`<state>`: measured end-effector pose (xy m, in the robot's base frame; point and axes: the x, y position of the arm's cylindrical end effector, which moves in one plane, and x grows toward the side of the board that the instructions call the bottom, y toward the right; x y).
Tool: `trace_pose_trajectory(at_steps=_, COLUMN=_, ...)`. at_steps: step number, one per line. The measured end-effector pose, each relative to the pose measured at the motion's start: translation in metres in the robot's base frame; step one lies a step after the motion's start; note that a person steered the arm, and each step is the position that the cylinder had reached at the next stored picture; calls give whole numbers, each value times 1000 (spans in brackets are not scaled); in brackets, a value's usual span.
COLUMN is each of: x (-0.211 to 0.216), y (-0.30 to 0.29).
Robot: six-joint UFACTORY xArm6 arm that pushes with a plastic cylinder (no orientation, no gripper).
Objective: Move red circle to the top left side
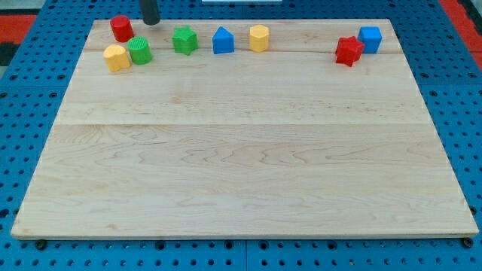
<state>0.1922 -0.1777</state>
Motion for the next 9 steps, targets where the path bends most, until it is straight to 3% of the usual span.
trace_pose_trajectory(at_steps=3, x=0, y=-55)
trace_pose_trajectory(at_steps=6, x=0, y=-67)
trace_pose_trajectory(at_steps=7, x=0, y=-107)
trace_pose_trajectory(at_steps=9, x=61, y=-122)
